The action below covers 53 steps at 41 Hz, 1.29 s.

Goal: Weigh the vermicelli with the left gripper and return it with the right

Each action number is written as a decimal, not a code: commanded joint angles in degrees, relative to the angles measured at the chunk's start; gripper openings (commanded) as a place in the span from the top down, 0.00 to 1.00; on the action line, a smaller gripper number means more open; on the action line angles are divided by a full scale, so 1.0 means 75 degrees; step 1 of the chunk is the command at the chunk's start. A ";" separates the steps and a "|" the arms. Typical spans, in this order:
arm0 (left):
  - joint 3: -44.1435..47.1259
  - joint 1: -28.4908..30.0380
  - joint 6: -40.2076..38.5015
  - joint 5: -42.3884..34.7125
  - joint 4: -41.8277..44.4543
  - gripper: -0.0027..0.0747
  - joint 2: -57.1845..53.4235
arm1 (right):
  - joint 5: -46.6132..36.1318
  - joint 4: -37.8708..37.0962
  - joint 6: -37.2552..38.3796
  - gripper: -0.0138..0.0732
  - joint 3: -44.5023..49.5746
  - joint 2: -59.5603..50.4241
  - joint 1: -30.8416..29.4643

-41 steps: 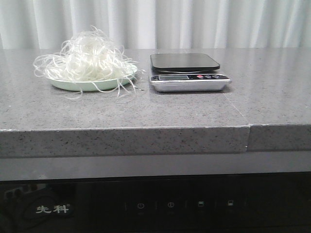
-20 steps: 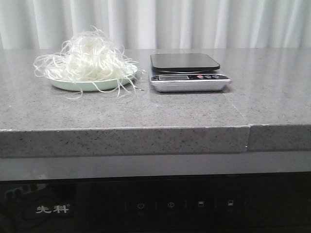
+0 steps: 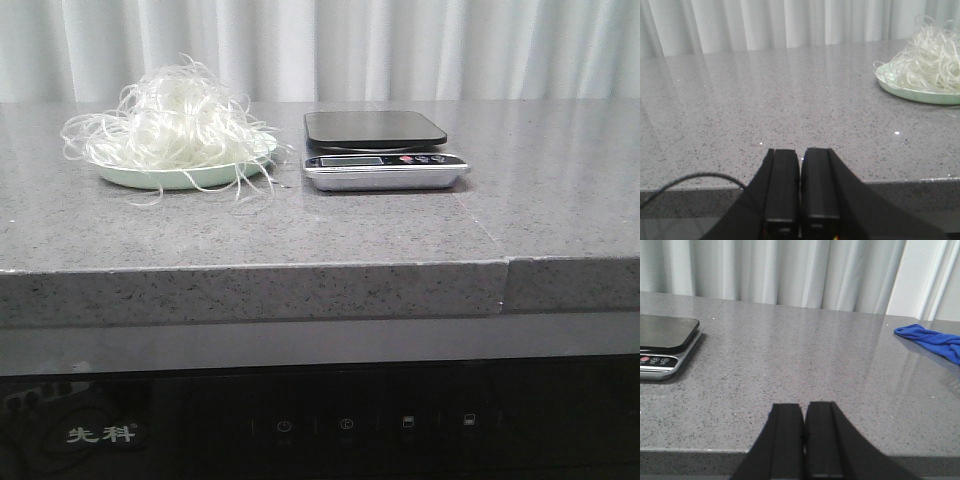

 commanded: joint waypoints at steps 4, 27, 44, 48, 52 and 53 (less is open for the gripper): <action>0.0045 -0.0064 -0.0077 -0.0575 -0.0071 0.79 -0.0163 | -0.0594 -0.0136 -0.0005 0.67 -0.0187 0.0078 -0.0051; 0.0045 -0.0048 0.0142 -0.0773 -0.1121 0.79 -0.0163 | -0.0594 -0.0136 -0.0005 0.67 -0.0187 0.0078 -0.0051; 0.0045 -0.0048 0.0754 -0.0853 -0.1125 0.79 -0.0163 | -0.0594 -0.0136 -0.0005 0.67 -0.0187 0.0078 -0.0051; 0.0045 -0.0048 0.0754 -0.0853 -0.1125 0.79 -0.0163 | -0.0594 -0.0136 -0.0005 0.67 -0.0187 0.0078 -0.0051; 0.0045 -0.0048 0.0754 -0.0853 -0.1125 0.79 -0.0163 | -0.0594 -0.0136 -0.0005 0.67 -0.0187 0.0078 -0.0051; 0.0045 -0.0048 0.0754 -0.0853 -0.1125 0.79 -0.0163 | -0.0594 -0.0136 -0.0005 0.67 -0.0187 0.0078 -0.0051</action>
